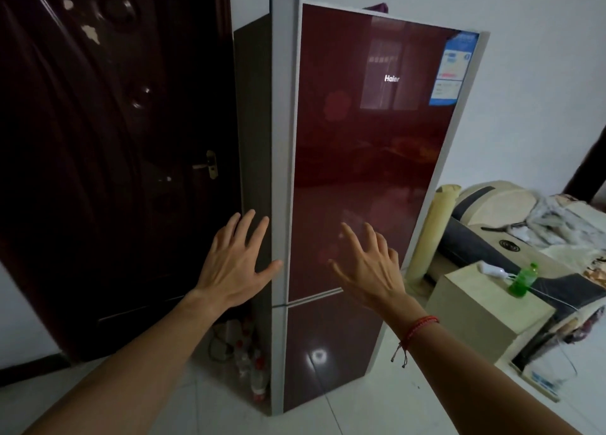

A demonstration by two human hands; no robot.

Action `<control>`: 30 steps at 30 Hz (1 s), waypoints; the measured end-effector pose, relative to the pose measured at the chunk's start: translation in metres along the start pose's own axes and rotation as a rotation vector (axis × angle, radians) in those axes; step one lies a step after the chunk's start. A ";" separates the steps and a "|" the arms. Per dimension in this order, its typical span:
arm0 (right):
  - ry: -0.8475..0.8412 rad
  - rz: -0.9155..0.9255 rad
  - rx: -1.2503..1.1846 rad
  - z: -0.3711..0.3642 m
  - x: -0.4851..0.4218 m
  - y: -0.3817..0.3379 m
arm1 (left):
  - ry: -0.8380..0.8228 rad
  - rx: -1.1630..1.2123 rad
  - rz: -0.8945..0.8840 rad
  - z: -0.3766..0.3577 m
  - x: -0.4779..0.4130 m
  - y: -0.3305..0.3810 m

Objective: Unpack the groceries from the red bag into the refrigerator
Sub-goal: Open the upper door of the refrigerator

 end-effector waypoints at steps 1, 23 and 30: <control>0.004 -0.007 -0.005 -0.006 -0.014 -0.001 | -0.003 0.000 -0.001 -0.007 -0.013 -0.008; 0.058 0.045 0.012 -0.052 -0.155 0.007 | 0.065 0.033 0.069 -0.057 -0.137 -0.038; 0.086 0.057 -0.064 -0.056 -0.169 0.003 | 0.132 0.368 0.264 -0.046 -0.157 -0.037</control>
Point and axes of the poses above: each hand's wrist, its own x-axis away from the middle knuckle, its own z-axis out of the back of the hand, y = z × x, the point moved 7 cm from there along -x, towards the middle knuckle, and after that the axes turned 8 degrees about y, right-handed, at the moved point
